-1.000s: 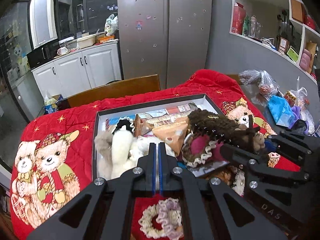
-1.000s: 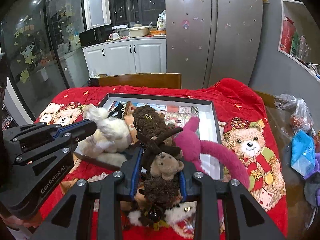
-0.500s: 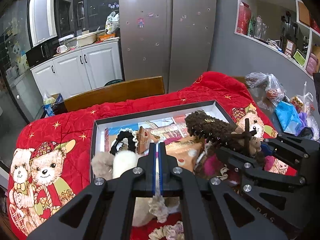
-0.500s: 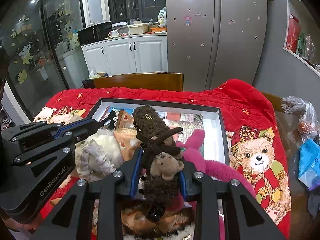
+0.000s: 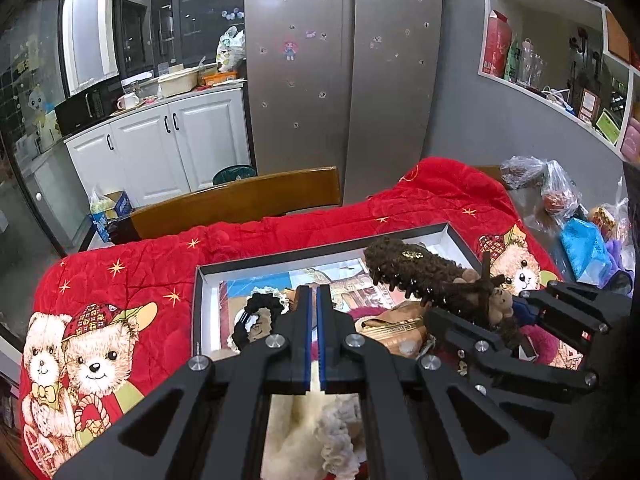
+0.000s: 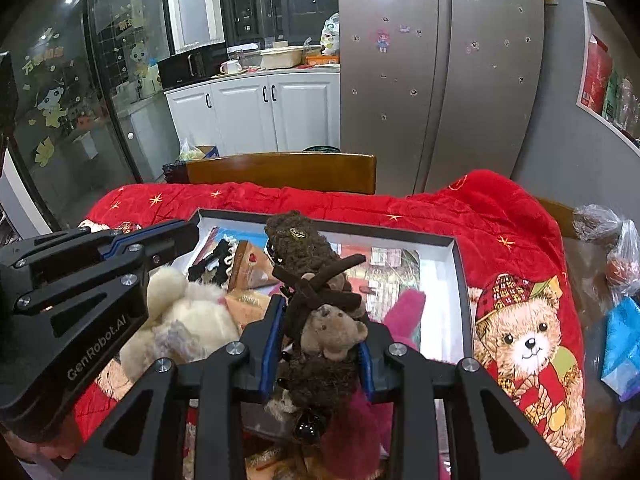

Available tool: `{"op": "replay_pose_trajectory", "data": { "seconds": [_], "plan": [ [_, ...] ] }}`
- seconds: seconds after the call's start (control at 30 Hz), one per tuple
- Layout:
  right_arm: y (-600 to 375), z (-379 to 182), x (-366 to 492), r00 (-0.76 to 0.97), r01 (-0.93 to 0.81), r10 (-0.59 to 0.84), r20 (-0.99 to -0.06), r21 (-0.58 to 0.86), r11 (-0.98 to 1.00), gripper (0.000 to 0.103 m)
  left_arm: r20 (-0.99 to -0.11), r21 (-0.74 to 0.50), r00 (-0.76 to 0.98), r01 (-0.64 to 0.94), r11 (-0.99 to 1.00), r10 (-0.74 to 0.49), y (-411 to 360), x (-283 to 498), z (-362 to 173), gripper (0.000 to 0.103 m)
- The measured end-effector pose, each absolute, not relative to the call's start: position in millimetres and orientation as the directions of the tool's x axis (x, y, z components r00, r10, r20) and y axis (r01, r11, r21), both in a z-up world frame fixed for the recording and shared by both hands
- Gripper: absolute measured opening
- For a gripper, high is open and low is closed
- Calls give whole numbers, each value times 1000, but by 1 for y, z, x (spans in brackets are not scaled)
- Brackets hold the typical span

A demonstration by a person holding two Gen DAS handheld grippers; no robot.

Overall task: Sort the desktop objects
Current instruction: 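Open both grippers to drop the bear strip and scrunchie into the box, then withdraw both grippers from the box toward the remaining items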

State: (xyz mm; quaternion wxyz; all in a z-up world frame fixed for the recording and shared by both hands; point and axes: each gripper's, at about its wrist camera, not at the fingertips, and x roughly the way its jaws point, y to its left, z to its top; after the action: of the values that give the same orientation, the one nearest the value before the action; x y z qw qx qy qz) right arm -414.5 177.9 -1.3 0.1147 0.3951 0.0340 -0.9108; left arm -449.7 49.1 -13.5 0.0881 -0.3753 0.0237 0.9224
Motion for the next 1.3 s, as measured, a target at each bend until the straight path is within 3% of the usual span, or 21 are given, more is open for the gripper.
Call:
{"op": "replay_pose_trajectory", "data": {
  "seconds": [0.2, 0.27, 0.3, 0.37, 0.43, 0.5, 0.6, 1.3],
  "plan": [
    [176, -7, -422, -655, 235, -178, -735, 26, -972, 32, -701, -15, -700, -174, -985, 134, 48, -454, -21, 3],
    [176, -8, -421, -654, 235, -181, -735, 30, -972, 35, -707, -17, -695, -172, -985, 133, 47, -455, -23, 12],
    [177, -7, -421, -655, 230, -182, -734, 37, -973, 38, -708, -22, -692, -178, -984, 141, 46, -455, -24, 28],
    [180, -4, -421, -668, 213, -168, -725, 30, -977, 57, -699, -4, -705, -162, -987, 119, 44, -453, -23, 48],
    [183, 2, -417, -697, 194, -143, -703, 8, -981, 58, -685, -1, -721, -137, -991, 100, 38, -451, -21, 75],
    [185, 8, -413, -709, 189, -138, -692, 2, -982, 60, -670, -26, -733, -140, -990, 122, 33, -449, -18, 81],
    [190, 16, -408, -726, 187, -149, -672, 16, -982, 69, -664, -14, -738, -144, -989, 117, 31, -447, -13, 83],
    [178, 69, -349, -777, 239, -194, -599, 4, -971, 69, -624, -39, -775, -99, -994, 101, -7, -386, 42, 85]
  ]
}}
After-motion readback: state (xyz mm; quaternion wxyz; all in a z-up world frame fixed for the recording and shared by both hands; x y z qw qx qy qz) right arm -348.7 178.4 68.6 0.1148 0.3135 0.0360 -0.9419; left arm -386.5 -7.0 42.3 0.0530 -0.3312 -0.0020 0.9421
